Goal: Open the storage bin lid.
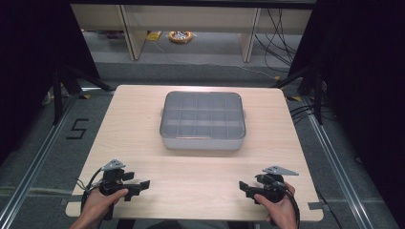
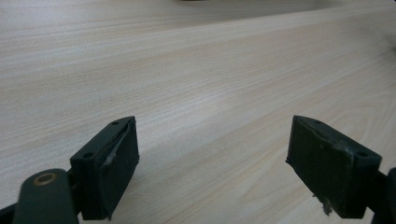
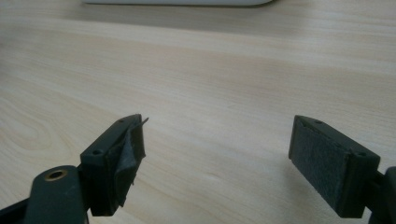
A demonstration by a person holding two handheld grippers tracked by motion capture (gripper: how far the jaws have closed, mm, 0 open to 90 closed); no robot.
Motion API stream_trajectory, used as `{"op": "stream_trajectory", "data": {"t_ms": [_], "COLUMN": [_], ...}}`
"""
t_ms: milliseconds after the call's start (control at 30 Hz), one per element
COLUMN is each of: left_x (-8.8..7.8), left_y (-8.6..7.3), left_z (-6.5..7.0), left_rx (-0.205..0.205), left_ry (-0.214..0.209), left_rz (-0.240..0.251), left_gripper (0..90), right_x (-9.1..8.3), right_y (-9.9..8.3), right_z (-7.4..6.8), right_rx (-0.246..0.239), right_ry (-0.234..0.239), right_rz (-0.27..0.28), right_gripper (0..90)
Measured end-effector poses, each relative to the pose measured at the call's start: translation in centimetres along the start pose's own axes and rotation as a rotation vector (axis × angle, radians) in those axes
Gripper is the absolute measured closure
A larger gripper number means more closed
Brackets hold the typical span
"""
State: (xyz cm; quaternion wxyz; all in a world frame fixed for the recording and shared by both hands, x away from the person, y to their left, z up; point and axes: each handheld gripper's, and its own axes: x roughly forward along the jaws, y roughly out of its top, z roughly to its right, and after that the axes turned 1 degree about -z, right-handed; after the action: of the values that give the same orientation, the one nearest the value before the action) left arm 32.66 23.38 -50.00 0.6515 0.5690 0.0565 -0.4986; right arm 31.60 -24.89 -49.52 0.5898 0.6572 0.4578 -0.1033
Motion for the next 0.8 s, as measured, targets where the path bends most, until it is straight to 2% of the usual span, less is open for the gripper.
{"op": "stream_trajectory", "data": {"t_ms": [100,133,167,200,233,367,433,467,500,533,567,600,633,667,700,733,800], "left_x": [0.07,-0.01,0.01,0.0,0.1,0.11,0.09,0.03,0.01,0.02,0.02,-0.13,-0.14,-0.01,-0.01,0.0,-0.03], "left_y": [0.02,0.02,0.01,0.01,-0.01,-0.01,-0.01,0.0,0.0,0.01,0.01,0.05,0.07,0.06,0.06,0.07,0.08], "left_z": [-0.02,-0.16,-0.15,-0.16,-0.03,0.01,-0.01,-0.09,-0.1,-0.08,-0.08,-0.21,-0.22,-0.1,-0.1,-0.12,-0.16], "left_rx": [-0.011,-0.003,-0.006,-0.003,-0.016,-0.017,-0.02,-0.011,-0.013,-0.013,-0.013,0.005,0.004,-0.019,-0.019,-0.033,-0.028], "left_ry": [0.001,0.006,0.007,0.007,0.005,0.001,0.0,0.004,0.003,0.004,0.004,0.004,0.001,-0.003,-0.003,-0.006,-0.004], "left_rz": [0.004,-0.009,-0.006,-0.009,0.002,0.003,0.005,-0.002,-0.002,0.001,0.001,-0.015,-0.015,0.005,0.005,0.01,0.008], "left_gripper": [15.9,15.7,15.6,15.5,15.6,15.6,15.5,15.6,15.6,15.6,15.6,15.6,15.7,16.1,16.3,16.3,16.3], "right_x": [0.03,-0.16,-0.1,-0.06,-0.07,0.07,0.09,0.09,-0.05,-0.05,-0.05,0.08,0.06,-0.05,-0.05,-0.07,0.03], "right_y": [0.05,0.07,0.07,0.09,0.08,0.06,0.03,0.02,0.07,0.1,0.1,0.1,0.13,0.14,0.14,0.16,0.17], "right_z": [0.16,0.03,0.06,0.41,0.44,0.55,0.58,0.49,0.3,0.6,0.6,0.65,0.69,0.8,0.8,0.53,0.51], "right_rx": [0.011,0.055,0.058,0.024,0.028,0.026,0.031,0.045,0.075,0.037,0.037,0.051,0.051,0.052,0.052,0.083,0.089], "right_ry": [-0.016,-0.005,-0.013,-0.018,-0.009,-0.007,0.0,0.001,-0.001,-0.011,-0.011,0.004,0.004,0.008,0.008,0.012,0.026], "right_rz": [-0.002,-0.009,-0.01,-0.004,-0.005,0.006,0.011,0.012,-0.012,-0.004,-0.004,0.013,0.007,0.005,0.005,-0.002,0.02], "right_gripper": [20.1,20.7,20.9,20.8,20.8,21.0,21.0,21.0,21.0,21.0,21.0,21.1,21.1,20.6,20.6,19.6,19.5]}}
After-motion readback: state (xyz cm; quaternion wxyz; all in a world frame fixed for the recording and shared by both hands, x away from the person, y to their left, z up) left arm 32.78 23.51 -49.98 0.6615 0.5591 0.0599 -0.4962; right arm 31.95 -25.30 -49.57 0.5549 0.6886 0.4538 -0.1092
